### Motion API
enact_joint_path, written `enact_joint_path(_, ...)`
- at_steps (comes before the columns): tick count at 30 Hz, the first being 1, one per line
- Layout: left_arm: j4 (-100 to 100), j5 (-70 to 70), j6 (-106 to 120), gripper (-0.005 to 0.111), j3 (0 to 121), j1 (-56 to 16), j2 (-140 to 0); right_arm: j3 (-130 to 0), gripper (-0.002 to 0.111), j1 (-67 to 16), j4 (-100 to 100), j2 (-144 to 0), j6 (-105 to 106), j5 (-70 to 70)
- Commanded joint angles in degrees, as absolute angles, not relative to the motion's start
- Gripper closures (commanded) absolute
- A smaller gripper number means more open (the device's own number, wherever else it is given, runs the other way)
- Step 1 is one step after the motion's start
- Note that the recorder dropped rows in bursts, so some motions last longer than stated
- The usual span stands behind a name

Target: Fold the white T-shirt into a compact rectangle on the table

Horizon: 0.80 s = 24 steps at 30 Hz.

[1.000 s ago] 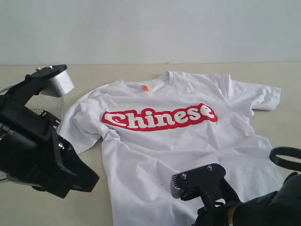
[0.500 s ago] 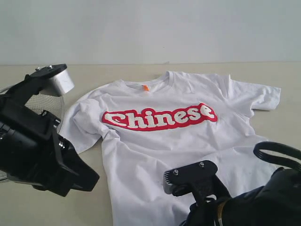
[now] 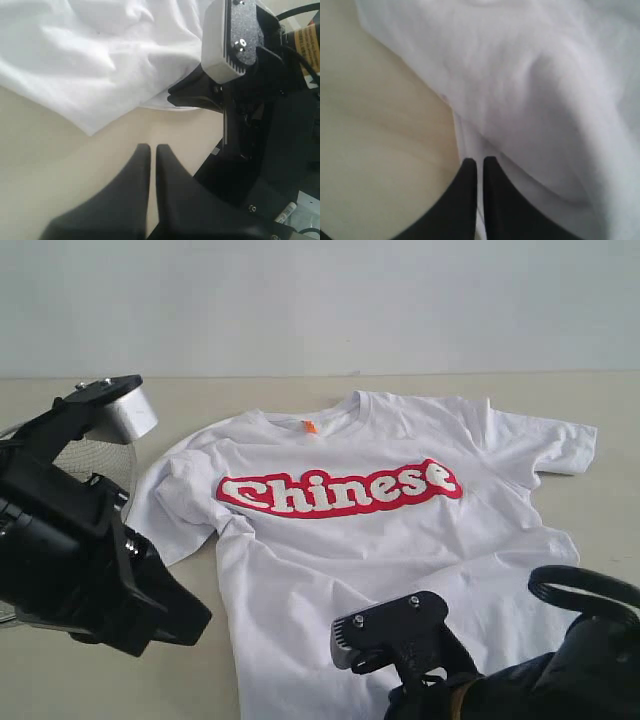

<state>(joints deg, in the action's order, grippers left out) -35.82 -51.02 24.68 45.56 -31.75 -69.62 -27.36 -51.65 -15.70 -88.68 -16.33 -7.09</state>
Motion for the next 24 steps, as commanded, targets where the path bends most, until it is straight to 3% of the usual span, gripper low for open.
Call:
enact_joint_path(1, -36.1, -51.0, 23.9, 0.102, 45.3, -32.0, -69.3, -27.6, 0.108, -51.8, -16.0, -88.7, -17.1, -5.6)
enact_joint_path(24, -36.2, -51.1, 22.8, 0.102, 45.3, -32.0, -69.3, -27.6, 0.108, -51.8, -16.0, -93.3, -17.4, -1.7)
